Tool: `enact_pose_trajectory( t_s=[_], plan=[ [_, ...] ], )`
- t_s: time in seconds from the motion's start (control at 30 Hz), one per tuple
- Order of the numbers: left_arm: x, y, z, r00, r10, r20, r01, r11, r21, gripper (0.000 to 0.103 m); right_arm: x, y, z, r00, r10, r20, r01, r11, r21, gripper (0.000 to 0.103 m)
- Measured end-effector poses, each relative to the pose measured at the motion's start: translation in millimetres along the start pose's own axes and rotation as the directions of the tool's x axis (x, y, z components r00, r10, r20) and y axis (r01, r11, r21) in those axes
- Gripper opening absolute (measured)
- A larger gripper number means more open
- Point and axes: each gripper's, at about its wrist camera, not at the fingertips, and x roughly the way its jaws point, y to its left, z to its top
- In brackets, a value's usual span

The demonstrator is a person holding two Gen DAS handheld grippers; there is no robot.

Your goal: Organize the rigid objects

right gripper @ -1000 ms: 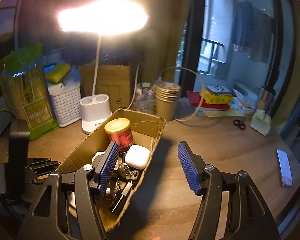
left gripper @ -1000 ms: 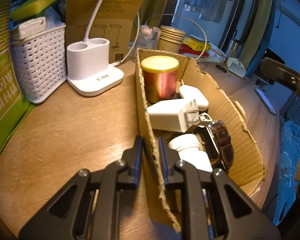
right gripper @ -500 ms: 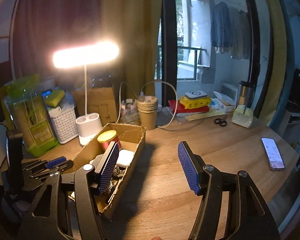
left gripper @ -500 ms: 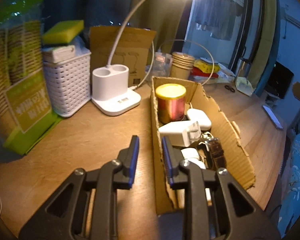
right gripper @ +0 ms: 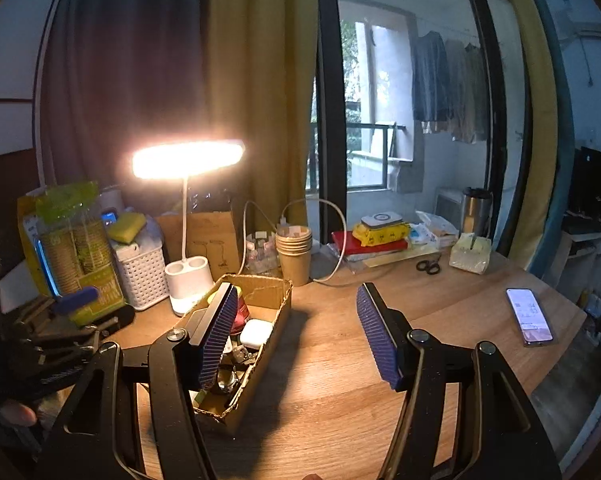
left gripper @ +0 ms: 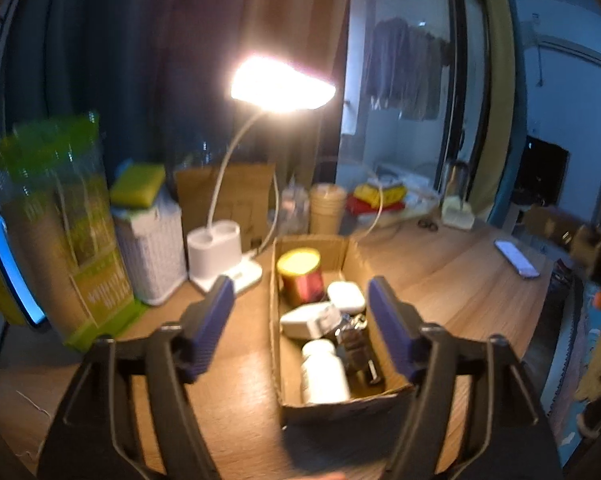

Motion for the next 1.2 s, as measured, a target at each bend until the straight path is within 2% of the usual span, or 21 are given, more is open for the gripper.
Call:
enact_pose_trajectory(
  t_s=[0.07, 0.33, 1.2],
  plan=[
    [-12, -4, 6, 0.999, -0.006, 0.035, 0.006, 1.0, 0.004, 0.085, -6, -1, 0, 1.0, -0.007, 0.018, 0.007, 1.0, 0.003, 0.079],
    [-38, -20, 18, 0.994, 0.016, 0.11, -0.02, 0.999, 0.032, 0.092, -23, -12, 1, 0.998, 0.002, 0.068, -0.005, 0.999, 0.038, 0.079],
    [-38, -28, 15, 0.994, 0.013, 0.109, -0.019, 0.998, 0.053, 0.093, -17, -18, -5, 0.999, -0.007, 0.043, 0.005, 0.999, 0.045, 0.079]
  ],
)
